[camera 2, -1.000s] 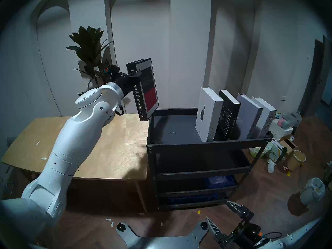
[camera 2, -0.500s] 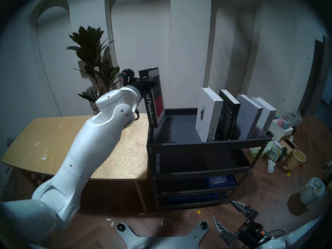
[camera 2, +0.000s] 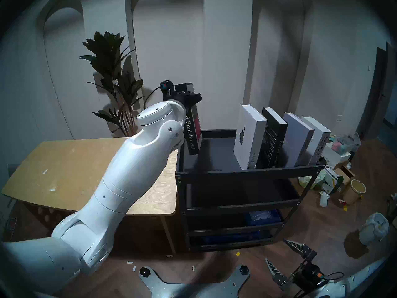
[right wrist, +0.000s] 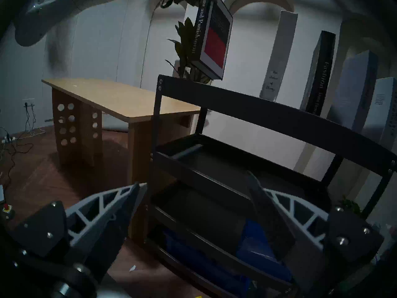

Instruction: Move the books from the display table onto the shelf, standing them upright with spines facing out and tallest at one end

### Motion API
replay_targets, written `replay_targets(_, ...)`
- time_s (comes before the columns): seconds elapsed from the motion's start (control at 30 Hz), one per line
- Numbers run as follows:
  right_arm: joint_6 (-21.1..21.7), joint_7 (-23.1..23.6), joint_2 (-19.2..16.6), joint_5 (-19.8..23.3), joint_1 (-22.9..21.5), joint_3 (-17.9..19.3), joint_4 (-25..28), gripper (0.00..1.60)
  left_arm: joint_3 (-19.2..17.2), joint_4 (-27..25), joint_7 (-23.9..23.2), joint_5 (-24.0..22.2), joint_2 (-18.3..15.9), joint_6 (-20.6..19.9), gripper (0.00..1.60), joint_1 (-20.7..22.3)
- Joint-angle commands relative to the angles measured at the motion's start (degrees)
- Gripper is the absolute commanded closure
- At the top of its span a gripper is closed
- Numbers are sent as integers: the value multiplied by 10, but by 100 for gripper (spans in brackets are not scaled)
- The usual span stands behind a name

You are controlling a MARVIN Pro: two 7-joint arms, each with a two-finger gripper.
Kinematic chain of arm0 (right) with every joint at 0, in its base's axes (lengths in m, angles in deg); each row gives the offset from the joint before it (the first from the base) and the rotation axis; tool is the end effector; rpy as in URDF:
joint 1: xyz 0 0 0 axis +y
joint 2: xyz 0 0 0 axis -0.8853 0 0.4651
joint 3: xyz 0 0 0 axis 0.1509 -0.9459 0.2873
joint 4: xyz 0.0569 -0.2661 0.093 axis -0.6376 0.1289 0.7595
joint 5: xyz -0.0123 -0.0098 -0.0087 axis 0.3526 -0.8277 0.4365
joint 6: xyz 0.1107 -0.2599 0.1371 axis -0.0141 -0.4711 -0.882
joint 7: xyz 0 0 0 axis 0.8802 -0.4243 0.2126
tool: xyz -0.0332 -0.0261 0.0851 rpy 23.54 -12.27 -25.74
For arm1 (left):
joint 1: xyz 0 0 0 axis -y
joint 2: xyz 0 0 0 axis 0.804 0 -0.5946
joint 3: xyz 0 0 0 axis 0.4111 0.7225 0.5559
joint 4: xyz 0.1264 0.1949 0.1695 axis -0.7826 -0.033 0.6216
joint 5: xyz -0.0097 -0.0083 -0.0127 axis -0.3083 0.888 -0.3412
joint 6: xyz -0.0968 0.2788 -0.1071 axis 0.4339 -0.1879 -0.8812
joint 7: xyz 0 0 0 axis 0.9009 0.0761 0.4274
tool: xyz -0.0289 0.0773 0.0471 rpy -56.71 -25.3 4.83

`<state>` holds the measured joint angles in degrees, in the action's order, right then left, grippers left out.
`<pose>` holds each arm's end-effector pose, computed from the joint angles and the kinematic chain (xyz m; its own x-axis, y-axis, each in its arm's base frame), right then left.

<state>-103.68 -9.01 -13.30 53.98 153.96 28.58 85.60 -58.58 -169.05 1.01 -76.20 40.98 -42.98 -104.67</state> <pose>0.1015 -0.1641 -0.3690 0.0471 0.3017 0.9522 0.5019 -0.8314 0.2386 0.4819 -0.1707 -0.0449 0.0456 0.3455 0.9373 -0.0883 -0.9332 0.3483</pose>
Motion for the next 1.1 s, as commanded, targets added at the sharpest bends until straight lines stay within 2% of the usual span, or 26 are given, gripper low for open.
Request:
replay_targets(0.0,-3,-30,1,12,-6,11,-26,0,7,10,50,23,58,12,160,54)
replay_targets(0.33,-3,-39,1,40,-3,15,-77,0,38,75,126,51,109,37,160,63)
replay_targets(0.57,-3,-51,1,68,-4,21,-108,0,62,126,154,78,133,87,160,64)
replay_targets(0.77,-3,-52,1,96,-5,30,-115,0,79,150,137,106,112,150,160,49)
replay_targets(0.87,-3,-49,1,106,-4,32,-117,0,79,146,124,114,92,177,160,35)
replay_targets(0.9,-3,-48,1,109,-4,33,-117,0,80,145,119,115,86,198,160,29)
replay_targets(1.07,-3,-43,2,123,-2,36,-118,0,85,134,98,126,52,238,160,-2)
